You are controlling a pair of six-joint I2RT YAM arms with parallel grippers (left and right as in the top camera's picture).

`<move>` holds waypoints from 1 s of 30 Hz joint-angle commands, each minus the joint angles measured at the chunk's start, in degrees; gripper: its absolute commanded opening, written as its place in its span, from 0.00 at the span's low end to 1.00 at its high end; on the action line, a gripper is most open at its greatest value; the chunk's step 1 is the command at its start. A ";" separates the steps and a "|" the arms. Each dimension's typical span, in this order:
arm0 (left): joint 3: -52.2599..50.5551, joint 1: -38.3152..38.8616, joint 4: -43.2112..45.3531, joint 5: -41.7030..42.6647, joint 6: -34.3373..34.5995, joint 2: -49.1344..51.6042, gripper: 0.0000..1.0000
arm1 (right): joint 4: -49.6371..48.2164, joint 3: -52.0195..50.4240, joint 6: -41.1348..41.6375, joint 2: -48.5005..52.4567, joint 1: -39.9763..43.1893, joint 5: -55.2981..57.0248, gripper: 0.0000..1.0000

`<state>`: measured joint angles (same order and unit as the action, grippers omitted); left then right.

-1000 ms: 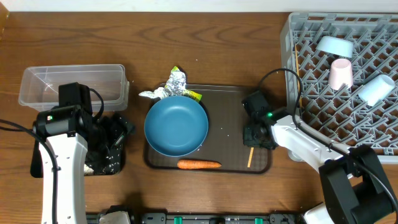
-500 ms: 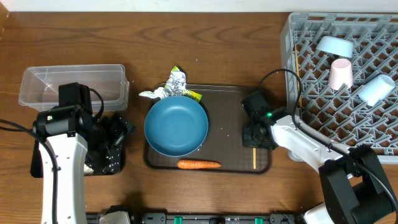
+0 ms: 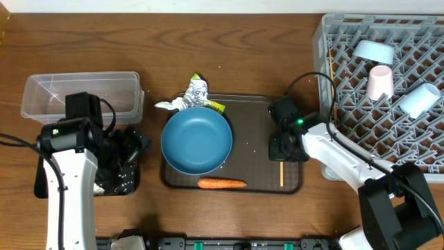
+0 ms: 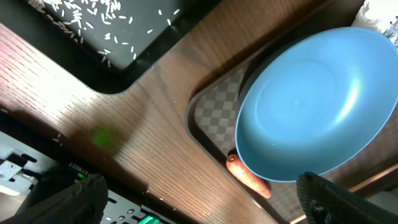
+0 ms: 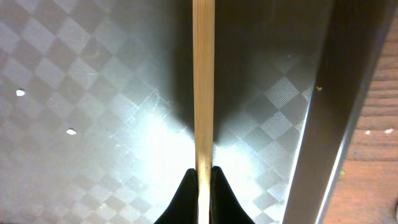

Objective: Sort waste into correct bins and load items into the dishwasher rack
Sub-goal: 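Carry the second chopstick into the rack's left side and release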

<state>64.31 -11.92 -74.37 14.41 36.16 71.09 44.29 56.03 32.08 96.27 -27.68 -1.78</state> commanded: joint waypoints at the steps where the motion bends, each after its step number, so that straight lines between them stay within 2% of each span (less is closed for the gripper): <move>1: 0.63 -0.28 -0.17 -0.57 -0.35 -0.04 1.00 | 1.60 3.39 0.37 0.37 -0.35 -0.61 0.01; 16: 0.63 -0.28 -0.17 -0.57 -0.35 -0.04 1.00 | 12.72 21.09 -9.25 0.37 3.34 -6.88 0.01; 27: 0.63 -0.28 -0.17 -0.57 -0.35 -0.04 1.00 | 18.51 36.11 -18.25 0.37 12.98 -6.43 0.01; 30: 0.63 -0.28 -0.17 -0.57 -0.35 -0.04 1.00 | 18.03 37.83 -18.73 0.37 16.74 -2.73 0.01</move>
<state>64.31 -11.92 -74.37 14.41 36.16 71.09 62.48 91.83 16.56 96.38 -14.11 -7.70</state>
